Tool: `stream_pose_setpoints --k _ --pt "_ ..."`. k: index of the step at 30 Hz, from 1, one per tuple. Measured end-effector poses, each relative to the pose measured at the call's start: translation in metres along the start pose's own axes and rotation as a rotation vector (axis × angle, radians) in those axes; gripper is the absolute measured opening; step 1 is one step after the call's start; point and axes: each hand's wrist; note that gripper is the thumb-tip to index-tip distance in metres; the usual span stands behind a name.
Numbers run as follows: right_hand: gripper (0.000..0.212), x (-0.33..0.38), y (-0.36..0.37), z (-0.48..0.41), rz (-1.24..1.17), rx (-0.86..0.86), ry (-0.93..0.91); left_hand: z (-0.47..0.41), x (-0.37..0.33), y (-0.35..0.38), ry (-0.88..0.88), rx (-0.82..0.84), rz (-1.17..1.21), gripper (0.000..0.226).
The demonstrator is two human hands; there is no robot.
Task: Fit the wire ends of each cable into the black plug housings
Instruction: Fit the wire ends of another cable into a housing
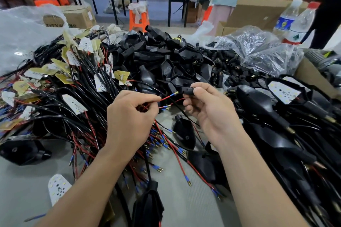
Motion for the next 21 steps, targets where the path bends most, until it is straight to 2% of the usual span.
stream_pose_setpoints --k 4,14,21 --pt "0.021 -0.001 -0.005 -0.001 0.108 -0.016 -0.036 0.001 0.001 0.001 -0.001 0.031 0.015 0.024" --pt "0.022 0.0 -0.011 -0.004 0.247 0.102 -0.027 0.0 0.002 0.003 -0.019 0.056 -0.035 0.023" --pt "0.019 -0.012 0.0 -0.004 0.383 0.05 -0.105 0.003 -0.005 0.005 -0.058 0.063 0.049 0.023"
Point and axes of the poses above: each hand's wrist, its own z-axis away from the middle knuckle, its own y-axis out of the palm, x = y × z, and after that the axes turned 10 degrees about y, right-handed
